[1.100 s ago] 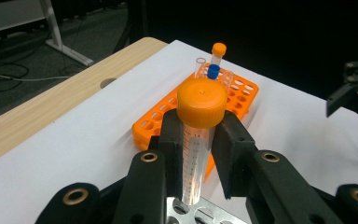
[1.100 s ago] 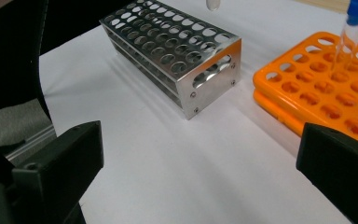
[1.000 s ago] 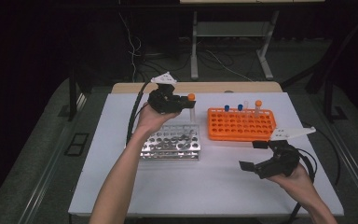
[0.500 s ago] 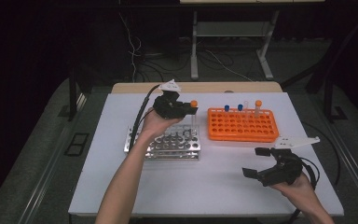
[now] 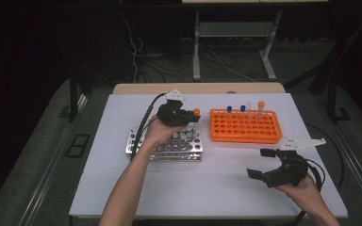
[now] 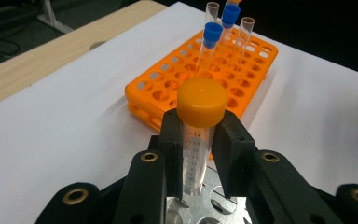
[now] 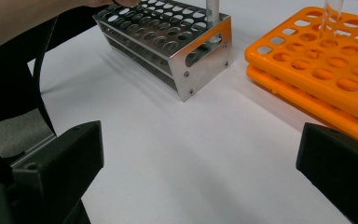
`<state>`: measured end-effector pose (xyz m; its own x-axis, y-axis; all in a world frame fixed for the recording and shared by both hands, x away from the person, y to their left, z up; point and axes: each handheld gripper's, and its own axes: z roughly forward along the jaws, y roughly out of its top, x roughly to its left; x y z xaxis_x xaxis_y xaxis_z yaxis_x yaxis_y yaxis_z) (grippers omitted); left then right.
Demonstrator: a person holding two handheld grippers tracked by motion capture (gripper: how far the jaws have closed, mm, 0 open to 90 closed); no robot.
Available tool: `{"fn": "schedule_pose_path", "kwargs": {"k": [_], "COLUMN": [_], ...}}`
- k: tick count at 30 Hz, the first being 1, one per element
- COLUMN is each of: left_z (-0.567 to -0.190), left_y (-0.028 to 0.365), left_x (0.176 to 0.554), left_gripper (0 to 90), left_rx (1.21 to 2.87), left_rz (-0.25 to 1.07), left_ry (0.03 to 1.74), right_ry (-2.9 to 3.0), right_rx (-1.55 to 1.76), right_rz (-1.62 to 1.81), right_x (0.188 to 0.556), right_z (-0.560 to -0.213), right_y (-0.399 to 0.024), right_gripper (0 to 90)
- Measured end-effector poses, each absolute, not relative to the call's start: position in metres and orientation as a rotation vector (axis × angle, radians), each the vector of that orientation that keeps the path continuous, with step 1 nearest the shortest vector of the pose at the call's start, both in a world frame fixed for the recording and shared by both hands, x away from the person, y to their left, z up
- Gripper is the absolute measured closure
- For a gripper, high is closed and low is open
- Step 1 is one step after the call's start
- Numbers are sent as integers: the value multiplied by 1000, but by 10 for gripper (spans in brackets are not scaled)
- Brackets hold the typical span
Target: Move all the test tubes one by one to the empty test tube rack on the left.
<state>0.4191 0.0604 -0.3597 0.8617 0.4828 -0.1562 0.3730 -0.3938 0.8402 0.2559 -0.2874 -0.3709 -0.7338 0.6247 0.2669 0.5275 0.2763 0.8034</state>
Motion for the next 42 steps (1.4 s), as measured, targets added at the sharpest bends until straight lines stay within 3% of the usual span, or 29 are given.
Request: {"fn": "schedule_pose_path", "kwargs": {"k": [18,22,31,42], "left_z": [-364,-365,-356,-346], "left_y": [64,63,70,95], "left_x": [415,414,407,386], "left_gripper": [701,623,272,0], "left_rx": [2039,2048,2028,1985], "left_rz": [144,118,107,151], "left_ry": [622,627,704,768], "right_ry": [2402,2401,2387,2371], "right_rx": [1128,1137,1140,1168], "right_rz": [1416,1403,1370,1363], "right_x": [279,284,303,326], "right_z": [-354,-353,-346,-343], "right_y": [-301,-305,-313,-325], "right_gripper": [3,3,3,3]}}
